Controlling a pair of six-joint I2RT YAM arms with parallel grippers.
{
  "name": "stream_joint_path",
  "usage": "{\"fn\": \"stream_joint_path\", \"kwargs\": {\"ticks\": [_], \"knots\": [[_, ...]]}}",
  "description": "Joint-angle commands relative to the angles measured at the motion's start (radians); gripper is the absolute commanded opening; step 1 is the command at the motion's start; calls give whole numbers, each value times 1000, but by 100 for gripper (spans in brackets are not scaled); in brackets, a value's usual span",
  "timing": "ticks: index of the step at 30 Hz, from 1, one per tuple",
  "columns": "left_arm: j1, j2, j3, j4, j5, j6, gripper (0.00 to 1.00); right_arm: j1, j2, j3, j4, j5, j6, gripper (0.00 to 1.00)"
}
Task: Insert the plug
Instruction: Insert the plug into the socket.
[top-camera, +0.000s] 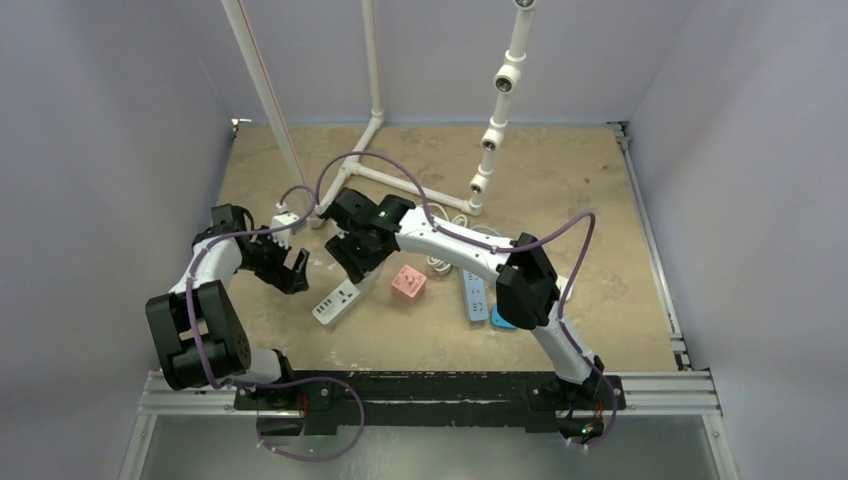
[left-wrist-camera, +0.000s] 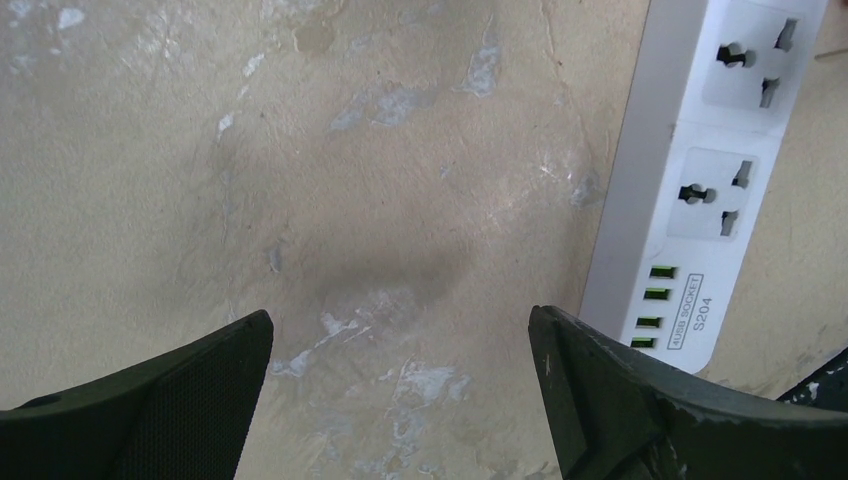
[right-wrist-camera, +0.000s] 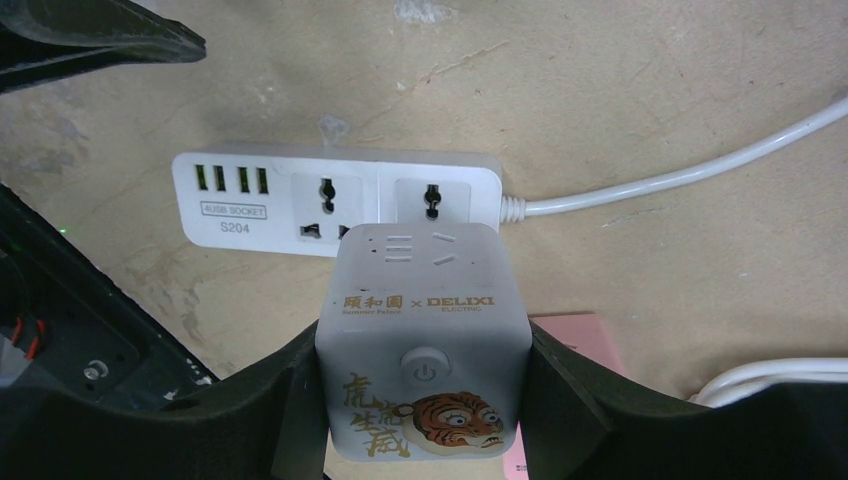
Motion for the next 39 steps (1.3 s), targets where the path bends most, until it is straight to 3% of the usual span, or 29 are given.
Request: {"fn": "stream_joint_path", "kwargs": {"ticks": [1,39], "knots": [[6,-31,-24,43,-38,4,99,5,13,67,-46,4,-42,0],[5,-65,-45,59,-43,-25,99,14,92,150,-49,-2,-96,0]]}}
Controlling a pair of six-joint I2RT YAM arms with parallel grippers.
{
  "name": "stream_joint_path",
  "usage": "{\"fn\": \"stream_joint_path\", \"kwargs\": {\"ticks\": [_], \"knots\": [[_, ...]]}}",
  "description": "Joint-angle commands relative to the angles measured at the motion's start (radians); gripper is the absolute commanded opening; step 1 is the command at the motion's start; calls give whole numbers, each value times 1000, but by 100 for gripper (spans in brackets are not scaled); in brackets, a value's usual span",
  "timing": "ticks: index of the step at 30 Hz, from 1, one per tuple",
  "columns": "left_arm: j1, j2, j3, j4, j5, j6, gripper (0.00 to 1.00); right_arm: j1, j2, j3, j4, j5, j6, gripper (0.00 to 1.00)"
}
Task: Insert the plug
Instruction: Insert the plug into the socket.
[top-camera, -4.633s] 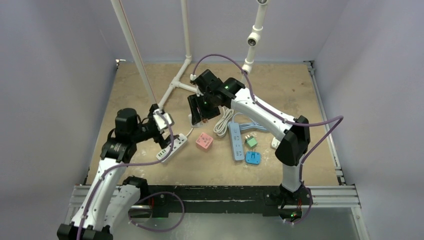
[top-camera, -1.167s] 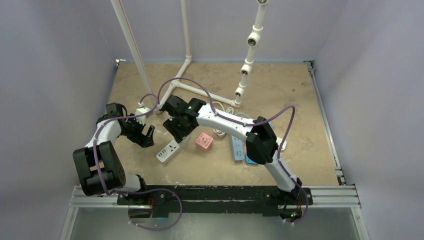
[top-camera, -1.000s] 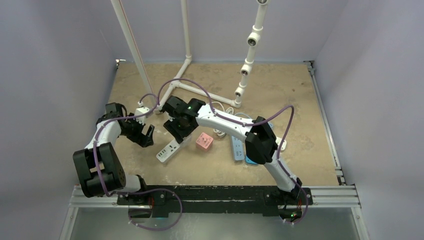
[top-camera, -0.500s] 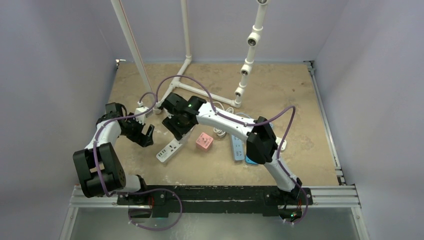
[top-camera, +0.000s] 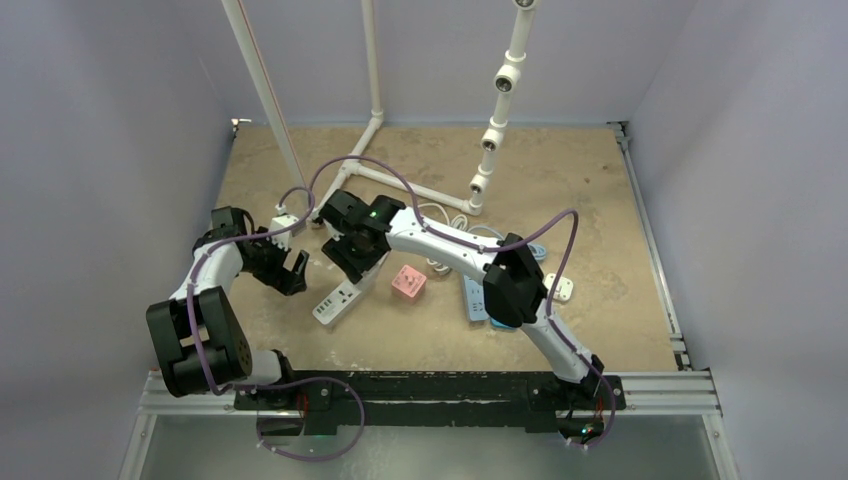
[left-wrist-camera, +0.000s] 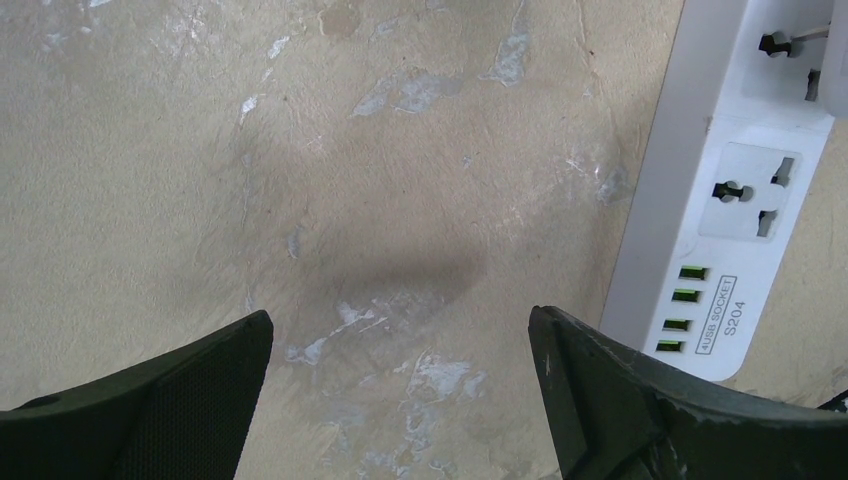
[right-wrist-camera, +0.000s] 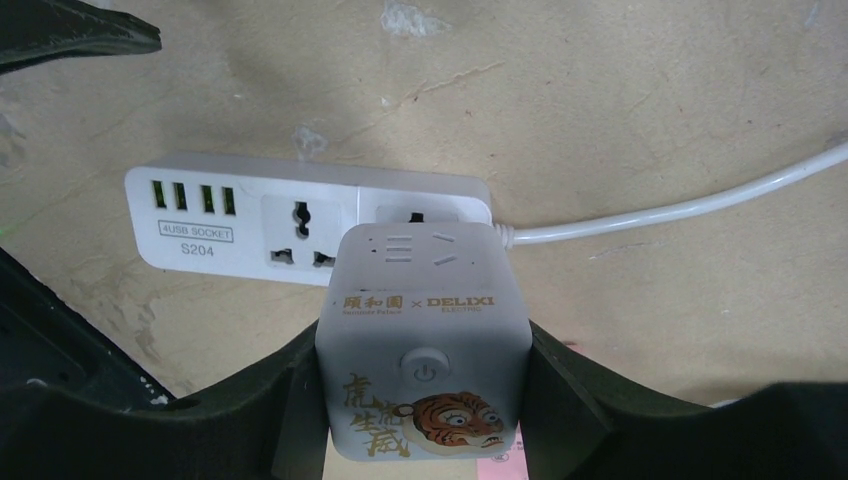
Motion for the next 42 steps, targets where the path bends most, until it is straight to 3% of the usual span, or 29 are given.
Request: {"fn": "stream_joint_path", "kwargs": {"ticks": [1,37,42], "knots": [[5,-33,-2,12,11,-12,99,10,-12,40,8,-20,-19,0],[5,-40,-12,-6,41,35,98,36,123,135,-90,-7,-46,0],[5,-39,-10,-12,39,53,98,36,116,50,-45,-26,-30,0]]}}
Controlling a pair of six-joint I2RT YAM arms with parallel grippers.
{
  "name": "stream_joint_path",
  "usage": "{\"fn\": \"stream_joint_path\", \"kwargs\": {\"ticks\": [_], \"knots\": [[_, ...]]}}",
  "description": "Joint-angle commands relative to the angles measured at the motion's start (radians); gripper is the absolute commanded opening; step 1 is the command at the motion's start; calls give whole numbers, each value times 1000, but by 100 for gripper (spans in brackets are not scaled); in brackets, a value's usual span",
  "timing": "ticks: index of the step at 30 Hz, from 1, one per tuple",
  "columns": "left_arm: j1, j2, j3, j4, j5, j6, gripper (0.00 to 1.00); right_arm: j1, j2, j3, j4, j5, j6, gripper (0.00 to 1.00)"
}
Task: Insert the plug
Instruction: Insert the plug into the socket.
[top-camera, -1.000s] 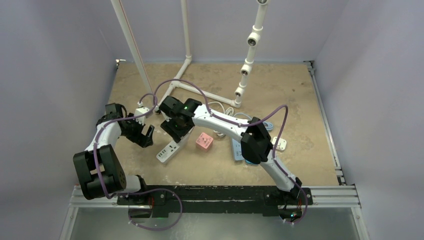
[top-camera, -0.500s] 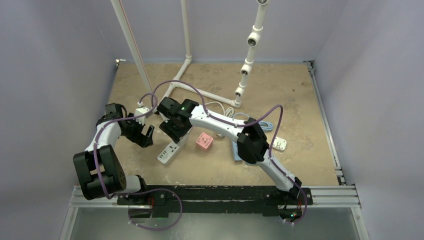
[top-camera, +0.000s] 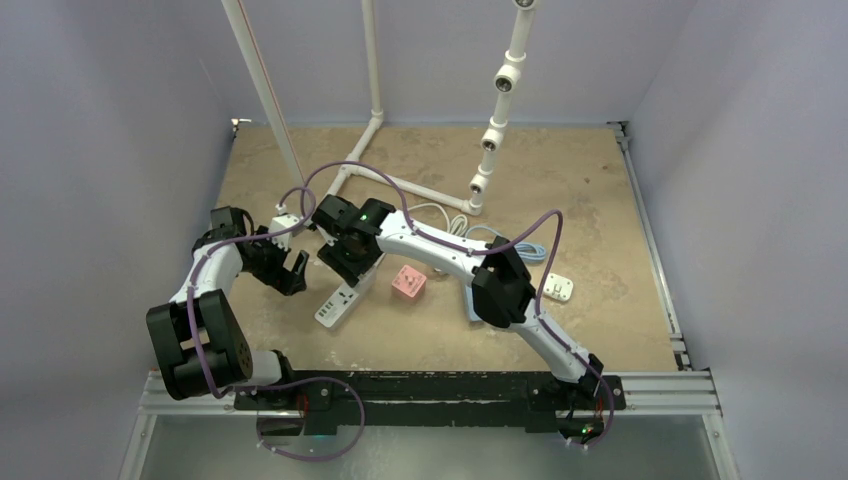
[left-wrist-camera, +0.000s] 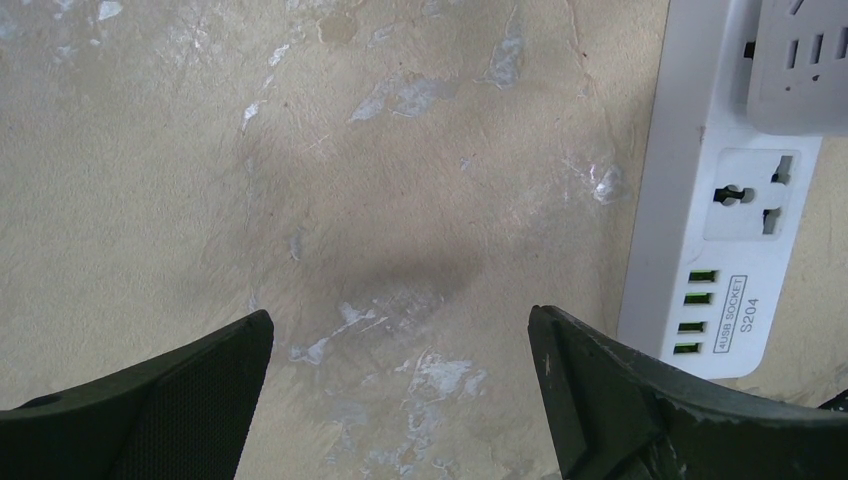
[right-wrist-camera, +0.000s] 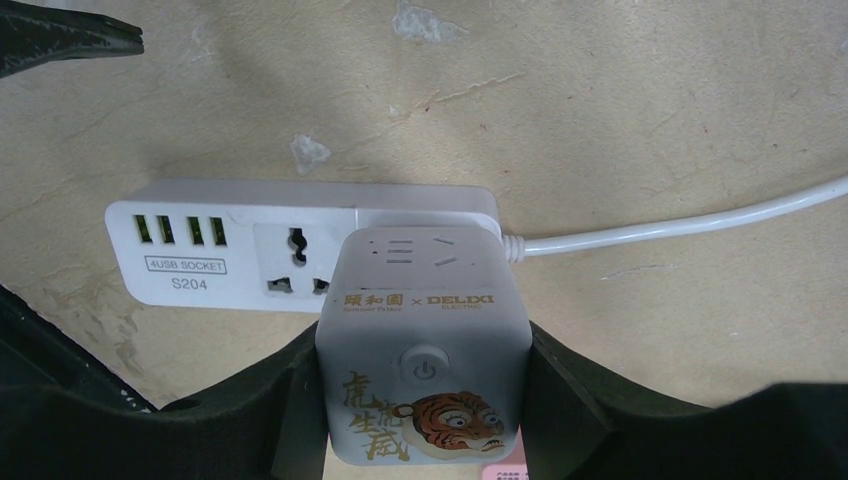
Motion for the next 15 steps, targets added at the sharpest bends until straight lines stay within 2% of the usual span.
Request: {"fn": "stream_joint_path", "kwargs": {"ticks": [1,15], "knots": [[5,-22,-9,-9,31,42,98,14,9,-107,38,-38,3,0],[5,-30,24,-48,67,42,98,6,-27,-344,109,-152,-1,0]]}}
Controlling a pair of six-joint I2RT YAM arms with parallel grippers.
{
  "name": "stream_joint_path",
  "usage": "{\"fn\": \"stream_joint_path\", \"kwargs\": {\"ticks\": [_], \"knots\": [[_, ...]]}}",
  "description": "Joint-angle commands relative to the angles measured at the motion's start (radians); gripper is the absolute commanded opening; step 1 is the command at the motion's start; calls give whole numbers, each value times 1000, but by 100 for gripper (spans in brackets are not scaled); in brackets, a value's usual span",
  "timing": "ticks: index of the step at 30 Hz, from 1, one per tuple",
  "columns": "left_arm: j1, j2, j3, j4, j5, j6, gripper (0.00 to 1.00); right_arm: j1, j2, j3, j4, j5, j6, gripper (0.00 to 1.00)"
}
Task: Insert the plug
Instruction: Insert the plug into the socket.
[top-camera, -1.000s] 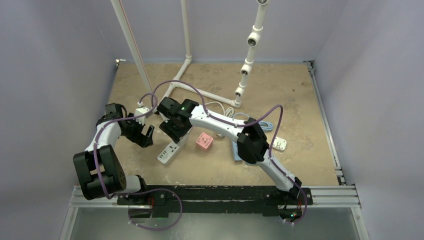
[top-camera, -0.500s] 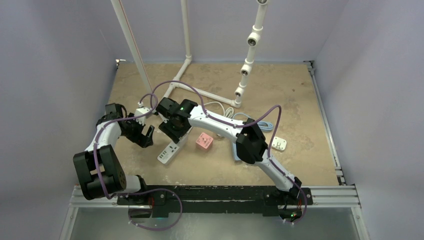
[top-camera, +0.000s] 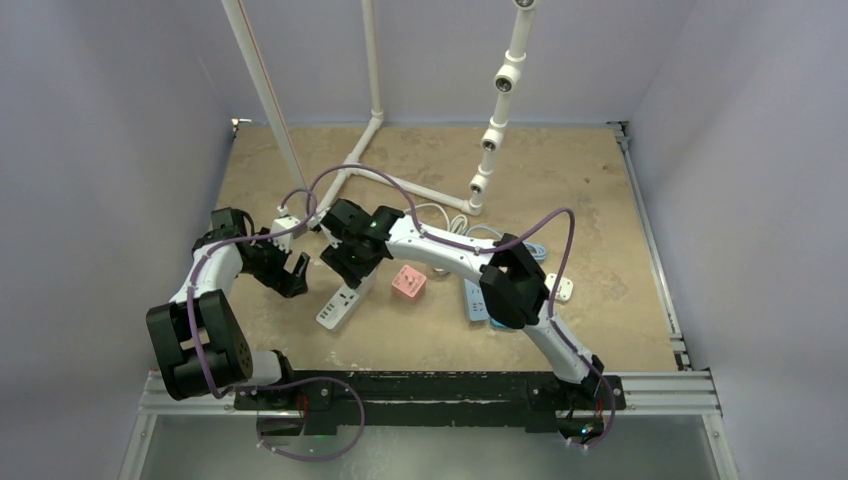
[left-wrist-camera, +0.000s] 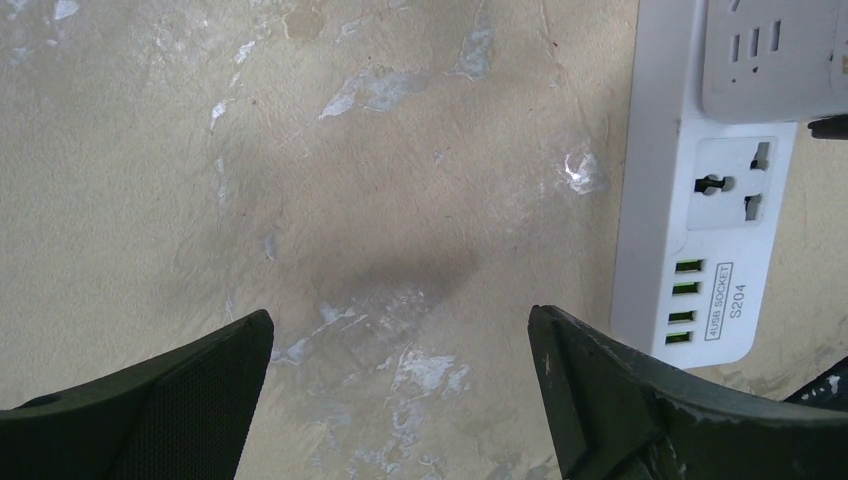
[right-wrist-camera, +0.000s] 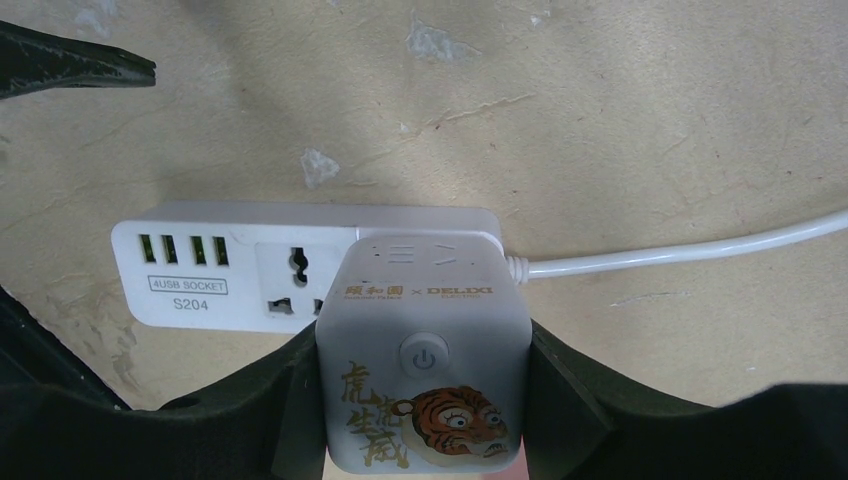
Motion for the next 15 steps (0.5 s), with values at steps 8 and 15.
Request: {"fn": "stream_joint_path", "kwargs": {"ticks": [8,15], "knots": [[5,-46,50,-41,44,27,98,12,-30,-433,108,-127,50,0],[5,-47,60,-54,43,31,98,11,-85,-620,275,-109,71,0]]}}
